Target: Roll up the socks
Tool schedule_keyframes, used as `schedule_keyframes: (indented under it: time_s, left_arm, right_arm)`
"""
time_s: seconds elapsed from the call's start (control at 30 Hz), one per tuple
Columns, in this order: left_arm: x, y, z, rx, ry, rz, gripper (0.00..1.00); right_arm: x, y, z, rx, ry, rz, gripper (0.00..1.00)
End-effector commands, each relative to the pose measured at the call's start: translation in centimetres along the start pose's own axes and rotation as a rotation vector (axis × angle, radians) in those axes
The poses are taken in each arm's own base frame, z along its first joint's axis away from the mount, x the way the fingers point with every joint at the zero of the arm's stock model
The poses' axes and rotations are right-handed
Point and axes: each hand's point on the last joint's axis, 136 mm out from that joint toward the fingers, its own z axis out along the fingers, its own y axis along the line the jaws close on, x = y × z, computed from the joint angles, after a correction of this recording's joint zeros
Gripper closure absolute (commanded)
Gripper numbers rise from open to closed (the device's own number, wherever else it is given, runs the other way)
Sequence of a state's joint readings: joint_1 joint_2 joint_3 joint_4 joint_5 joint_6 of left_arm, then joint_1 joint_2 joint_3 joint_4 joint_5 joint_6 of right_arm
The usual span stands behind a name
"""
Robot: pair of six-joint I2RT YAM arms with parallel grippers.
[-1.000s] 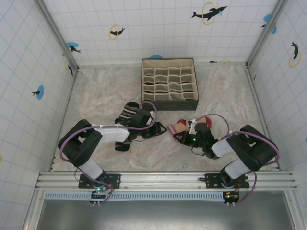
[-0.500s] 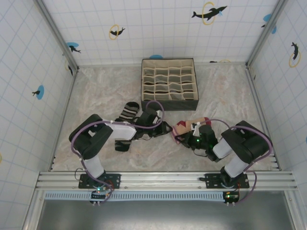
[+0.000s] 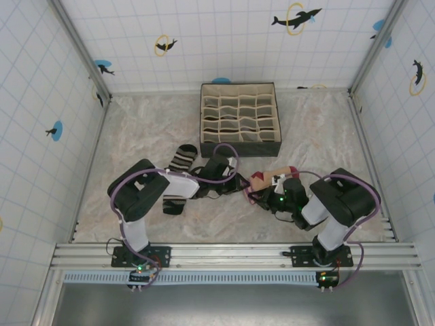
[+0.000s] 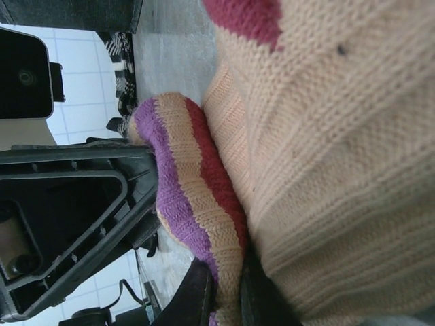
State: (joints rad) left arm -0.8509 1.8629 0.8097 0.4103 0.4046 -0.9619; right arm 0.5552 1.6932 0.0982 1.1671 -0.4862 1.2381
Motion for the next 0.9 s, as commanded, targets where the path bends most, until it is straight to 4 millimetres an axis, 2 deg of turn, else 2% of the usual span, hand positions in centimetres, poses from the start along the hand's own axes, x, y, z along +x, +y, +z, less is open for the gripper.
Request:
schedule_keyframes:
  time_s: [0.0,0.13,0.23,0.37,0.47,0.67,0.8,0.87]
  left_arm:
    - [0.8,0.8,0.9,-0.025,0.029,-0.037,0.68]
    - [0.7,1.8,1.1,-0.08,0.026,-0.061,0.89]
    - [0.5,2.0,1.0,-0.112,0.029,-0.064,0.99]
    - [-0.3,2.6,0.3,-0.188,0.029,-0.064,1.0]
    - [-1.1,3.0,-0.7,-0.207,0.013,-0.086,1.0]
    - [-2.3,4.5,-2.9,-0.253,-0.01,-0.133,1.0]
    - [-2.3,5.3,-3.9,-0.28,-0.003,-0.165,1.0]
    - [-2.2,5.6,-4.3,-0.295,0.002,-0.175,1.0]
  right_arm:
    - [1.9,-4.4,-0.7,0.147,0.047,0.108,1.0]
    - [1.7,-3.8,-0.7,0.123,0.042,0.092,0.99]
    - [1.4,-3.5,-0.7,0.131,0.04,0.047,0.82]
    - [0.3,-3.3,-0.9,0.215,0.009,-0.076,0.61]
    - [-0.9,-1.9,-1.2,0.279,-0.026,-0.222,0.49]
    - [-2.2,2.2,-1.9,0.399,-0.074,-0.563,0.46]
    - [-2.6,3.8,-2.6,0.568,-0.138,-0.833,0.44]
    - [-2.2,4.4,-2.4,0.63,-0.152,-0.962,0.4]
